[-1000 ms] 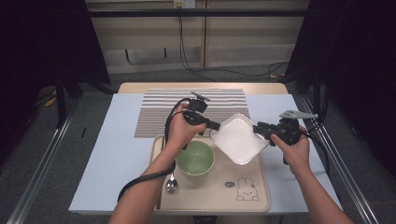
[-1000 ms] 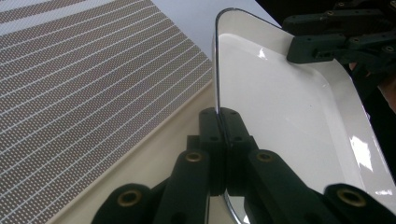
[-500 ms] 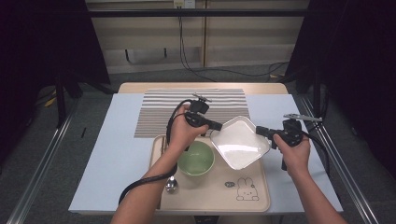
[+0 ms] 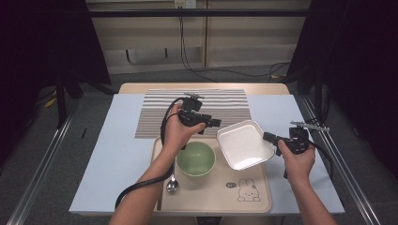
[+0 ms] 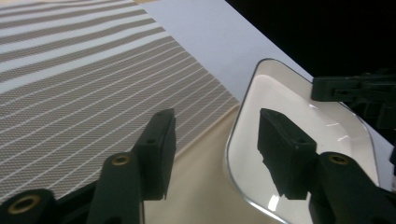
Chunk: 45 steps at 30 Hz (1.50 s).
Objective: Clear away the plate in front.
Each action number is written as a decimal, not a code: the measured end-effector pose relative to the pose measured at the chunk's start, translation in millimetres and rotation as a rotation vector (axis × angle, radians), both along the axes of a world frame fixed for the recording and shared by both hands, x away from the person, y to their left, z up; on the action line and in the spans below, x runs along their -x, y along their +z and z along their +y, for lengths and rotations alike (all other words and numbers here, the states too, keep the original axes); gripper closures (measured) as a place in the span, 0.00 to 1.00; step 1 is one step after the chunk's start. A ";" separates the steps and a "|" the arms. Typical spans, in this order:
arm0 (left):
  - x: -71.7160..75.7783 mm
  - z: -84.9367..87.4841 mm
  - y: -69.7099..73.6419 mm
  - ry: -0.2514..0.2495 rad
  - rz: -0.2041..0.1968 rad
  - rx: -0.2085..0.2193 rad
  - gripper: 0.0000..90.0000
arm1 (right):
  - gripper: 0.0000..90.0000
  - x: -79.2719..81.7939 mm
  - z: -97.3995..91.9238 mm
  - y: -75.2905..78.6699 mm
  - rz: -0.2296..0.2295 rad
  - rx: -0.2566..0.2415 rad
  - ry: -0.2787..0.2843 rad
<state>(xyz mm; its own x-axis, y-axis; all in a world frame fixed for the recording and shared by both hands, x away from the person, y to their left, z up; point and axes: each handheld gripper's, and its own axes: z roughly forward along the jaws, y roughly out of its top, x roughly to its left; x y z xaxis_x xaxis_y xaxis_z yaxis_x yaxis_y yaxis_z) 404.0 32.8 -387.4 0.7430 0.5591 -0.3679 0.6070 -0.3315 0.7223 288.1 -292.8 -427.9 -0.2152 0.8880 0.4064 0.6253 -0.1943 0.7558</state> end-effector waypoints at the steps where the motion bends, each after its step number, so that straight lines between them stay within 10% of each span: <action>1: 0.2 1.8 0.1 0.008 0.009 0.011 0.51 | 1.00 2.1 1.1 0.1 0.006 -0.003 -0.017; 25: 2.6 49.8 -8.8 0.151 -0.062 -0.040 0.12 | 1.00 25.0 20.5 -11.8 -0.007 0.069 -0.160; 45: 7.1 82.8 -14.3 0.227 -0.083 -0.041 0.10 | 1.00 41.8 43.2 -26.2 0.011 0.116 -0.242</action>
